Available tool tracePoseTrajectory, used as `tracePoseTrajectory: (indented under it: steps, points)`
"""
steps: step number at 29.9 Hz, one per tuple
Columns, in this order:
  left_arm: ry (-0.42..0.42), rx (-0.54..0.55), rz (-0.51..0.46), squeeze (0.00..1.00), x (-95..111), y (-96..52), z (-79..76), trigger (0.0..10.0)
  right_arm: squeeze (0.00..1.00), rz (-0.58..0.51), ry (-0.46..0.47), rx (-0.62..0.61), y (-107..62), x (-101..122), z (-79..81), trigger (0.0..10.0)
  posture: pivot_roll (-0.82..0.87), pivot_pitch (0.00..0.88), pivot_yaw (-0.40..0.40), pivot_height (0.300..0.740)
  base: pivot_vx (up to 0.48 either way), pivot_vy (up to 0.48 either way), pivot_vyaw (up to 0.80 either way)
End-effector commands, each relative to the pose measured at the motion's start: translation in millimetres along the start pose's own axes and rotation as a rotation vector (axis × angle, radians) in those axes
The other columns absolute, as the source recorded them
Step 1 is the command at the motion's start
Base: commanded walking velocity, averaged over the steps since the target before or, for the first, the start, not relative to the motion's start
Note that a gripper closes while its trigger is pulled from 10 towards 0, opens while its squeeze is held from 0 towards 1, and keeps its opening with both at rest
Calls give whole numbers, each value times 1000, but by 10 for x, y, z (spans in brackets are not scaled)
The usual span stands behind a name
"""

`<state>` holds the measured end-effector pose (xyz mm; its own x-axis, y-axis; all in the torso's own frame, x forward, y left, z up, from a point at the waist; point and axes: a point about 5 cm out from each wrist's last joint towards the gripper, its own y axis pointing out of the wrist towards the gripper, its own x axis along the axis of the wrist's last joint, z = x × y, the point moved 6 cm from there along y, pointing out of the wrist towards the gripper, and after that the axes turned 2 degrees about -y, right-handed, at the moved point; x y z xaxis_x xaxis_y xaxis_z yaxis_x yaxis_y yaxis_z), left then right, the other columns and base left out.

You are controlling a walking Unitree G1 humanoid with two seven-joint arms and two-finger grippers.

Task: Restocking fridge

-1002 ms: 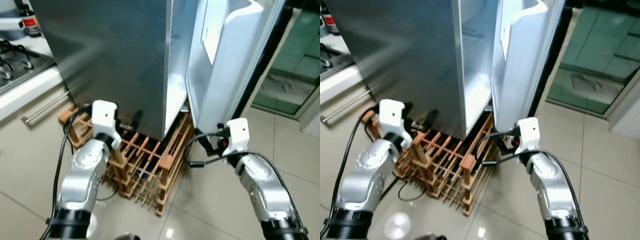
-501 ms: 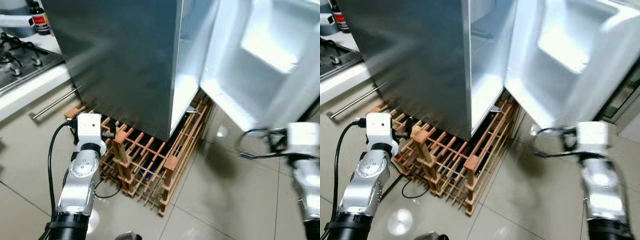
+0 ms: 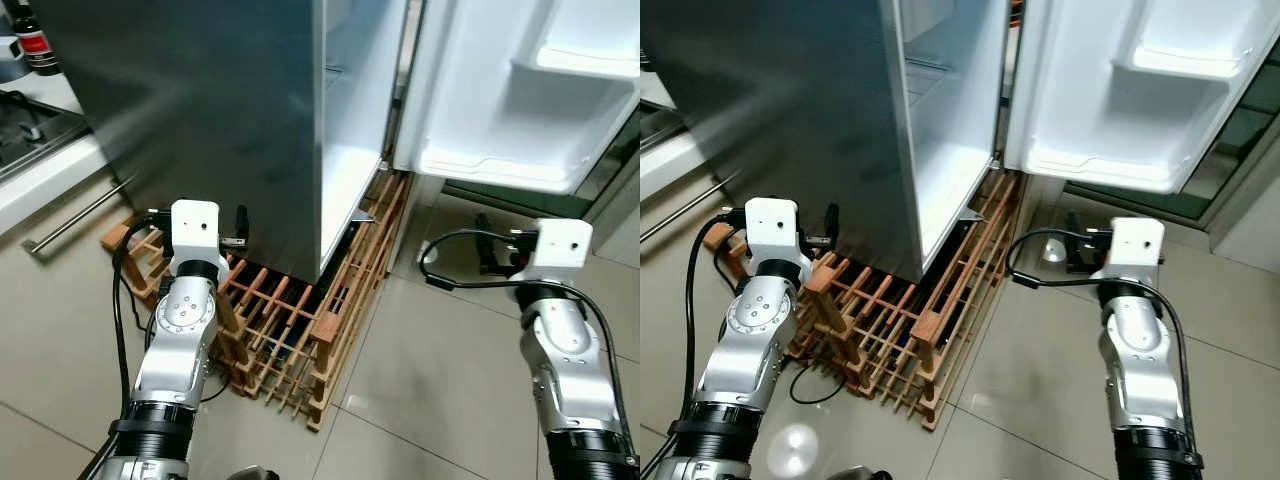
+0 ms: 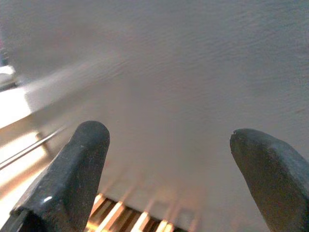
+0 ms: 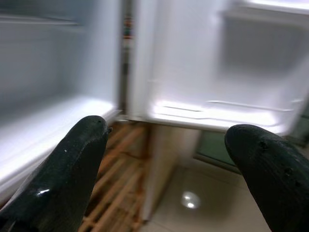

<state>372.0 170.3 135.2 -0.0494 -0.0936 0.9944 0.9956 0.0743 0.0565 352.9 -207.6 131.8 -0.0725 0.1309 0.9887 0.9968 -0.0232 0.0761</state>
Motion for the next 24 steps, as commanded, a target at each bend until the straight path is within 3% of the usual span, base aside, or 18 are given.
tracePoseTrajectory:
  steps: [1,5,8,10,13,17,24]
  points:
    - [-12,14,-19,0,81,27,20,10000,0,-26,21,45,31,84,128,10000,-83,0,9,740,0,0,675]
    - [-29,-53,-62,0,157,3,-54,10000,0,-32,41,74,44,97,199,10000,-77,0,10,740,0,0,670]
    - [33,-13,-38,0,34,-74,73,10000,0,-37,62,74,93,124,175,10000,-76,0,14,740,0,0,665]
    - [-22,-17,-51,0,30,-145,112,10000,0,-45,64,64,118,152,141,10000,-76,0,14,740,0,0,663]
    - [-23,-19,-60,0,48,-163,115,10000,0,-43,67,65,120,149,142,10000,-76,0,14,740,0,0,663]
    - [-85,-16,-64,0,67,-215,112,10000,0,-30,77,94,102,106,212,10000,-58,0,4,740,-324,326,666]
    - [-9,-59,-49,0,45,-198,-29,10000,0,-12,116,109,104,47,283,10000,-48,0,3,740,-213,173,652]
